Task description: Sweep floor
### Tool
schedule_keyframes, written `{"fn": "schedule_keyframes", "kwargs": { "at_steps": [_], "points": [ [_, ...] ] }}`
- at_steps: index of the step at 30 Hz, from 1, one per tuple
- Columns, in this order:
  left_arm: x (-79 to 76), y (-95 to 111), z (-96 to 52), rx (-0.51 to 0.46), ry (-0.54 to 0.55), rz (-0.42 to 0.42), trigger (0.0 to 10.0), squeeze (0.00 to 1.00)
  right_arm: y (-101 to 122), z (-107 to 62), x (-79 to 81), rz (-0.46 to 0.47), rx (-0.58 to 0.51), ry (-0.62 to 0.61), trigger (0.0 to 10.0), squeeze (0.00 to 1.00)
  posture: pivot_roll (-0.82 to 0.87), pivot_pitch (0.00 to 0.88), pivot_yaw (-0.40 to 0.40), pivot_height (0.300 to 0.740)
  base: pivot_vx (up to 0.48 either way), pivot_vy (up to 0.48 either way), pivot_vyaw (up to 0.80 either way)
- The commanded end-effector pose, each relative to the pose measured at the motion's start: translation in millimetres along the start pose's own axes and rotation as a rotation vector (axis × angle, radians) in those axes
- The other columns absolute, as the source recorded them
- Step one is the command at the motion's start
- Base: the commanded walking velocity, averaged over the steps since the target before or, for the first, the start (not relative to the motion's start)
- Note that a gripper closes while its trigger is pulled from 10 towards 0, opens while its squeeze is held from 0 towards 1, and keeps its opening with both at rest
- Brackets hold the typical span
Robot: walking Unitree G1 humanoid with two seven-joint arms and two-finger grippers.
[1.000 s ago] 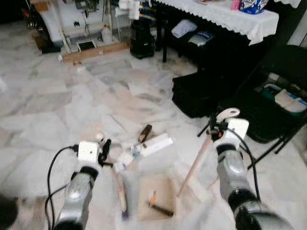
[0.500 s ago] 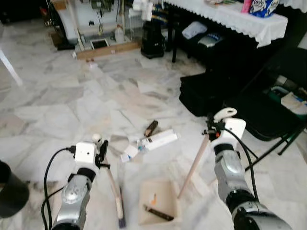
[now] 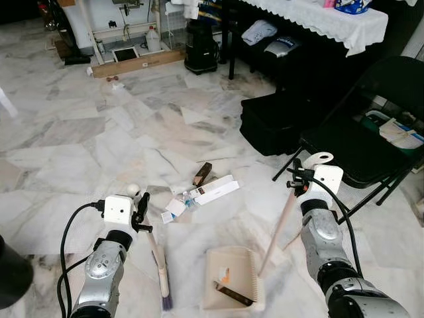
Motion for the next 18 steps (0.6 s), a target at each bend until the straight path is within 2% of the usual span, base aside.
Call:
{"fn": "schedule_keyframes", "kwargs": {
  "at_steps": [1,18],
  "points": [
    [-0.3,0.1,-0.1,0.008,-0.011,0.004,10.0,0.0,0.8,2.8,-2.3,-0.005,0.013,-0.005,10.0,0.0,0.07,0.078,-0.001,0.74,0.0,0.0,0.0],
    [-1.7,1.2,1.1,0.013,-0.029,0.007,10.0,0.0,-4.1,2.6,-5.7,-0.029,0.037,-0.005,10.0,0.0,0.08,0.076,0.005,0.74,0.0,0.0,0.0]
  ]
}}
Point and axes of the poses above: a point about 5 cm out from each wrist's last joint towards the gripper, its own z axis pointing out of the wrist towards the gripper, its own y axis along the axis of the wrist's last joint, x = y × z, the point moved 5 cm from there along z, pointing out of the wrist towards the gripper, and after that the axes turned 12 degrees about -z, right-handed, at the moved point
